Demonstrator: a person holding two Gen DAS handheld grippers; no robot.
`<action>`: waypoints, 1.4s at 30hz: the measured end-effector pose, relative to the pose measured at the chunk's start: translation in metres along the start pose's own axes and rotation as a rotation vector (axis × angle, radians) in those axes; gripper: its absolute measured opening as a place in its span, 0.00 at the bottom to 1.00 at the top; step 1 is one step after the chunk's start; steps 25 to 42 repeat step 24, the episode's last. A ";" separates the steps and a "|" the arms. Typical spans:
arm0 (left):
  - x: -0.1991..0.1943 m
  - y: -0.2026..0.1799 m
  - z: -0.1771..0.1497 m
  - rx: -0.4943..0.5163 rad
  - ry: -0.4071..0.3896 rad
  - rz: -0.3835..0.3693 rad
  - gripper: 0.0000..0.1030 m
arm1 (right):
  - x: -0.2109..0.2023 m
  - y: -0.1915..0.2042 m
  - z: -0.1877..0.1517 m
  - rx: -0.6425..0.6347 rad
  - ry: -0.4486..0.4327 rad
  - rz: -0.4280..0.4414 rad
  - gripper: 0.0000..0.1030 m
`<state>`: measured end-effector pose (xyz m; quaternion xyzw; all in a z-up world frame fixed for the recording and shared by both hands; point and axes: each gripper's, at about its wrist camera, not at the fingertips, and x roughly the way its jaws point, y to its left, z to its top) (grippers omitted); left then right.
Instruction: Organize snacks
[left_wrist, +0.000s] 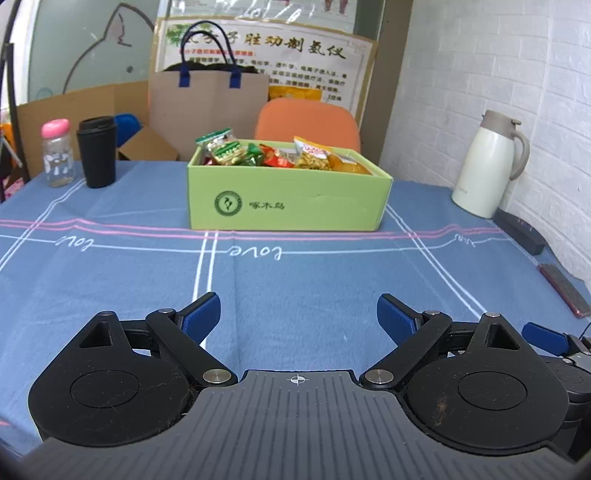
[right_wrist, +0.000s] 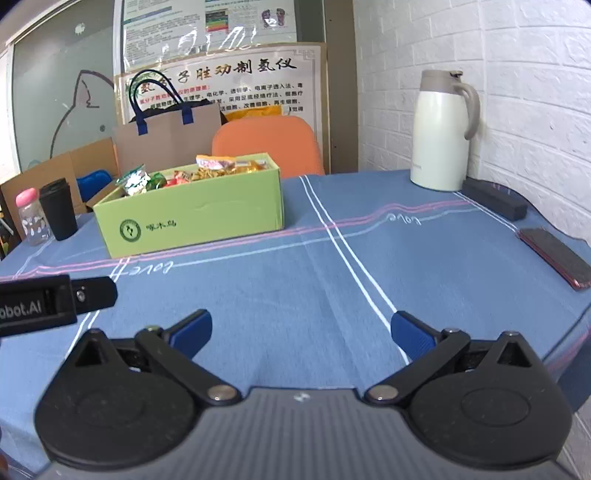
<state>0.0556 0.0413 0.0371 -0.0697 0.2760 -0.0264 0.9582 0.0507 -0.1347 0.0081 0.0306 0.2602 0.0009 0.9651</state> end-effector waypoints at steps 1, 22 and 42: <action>-0.003 0.000 -0.003 0.002 -0.001 0.003 0.78 | -0.004 0.000 -0.003 -0.002 -0.001 0.003 1.00; -0.037 -0.009 -0.038 0.036 -0.021 -0.008 0.63 | -0.044 -0.008 -0.025 -0.005 -0.053 -0.061 1.00; -0.033 -0.006 -0.038 0.016 -0.005 -0.019 0.64 | -0.044 -0.008 -0.027 -0.001 -0.052 -0.060 1.00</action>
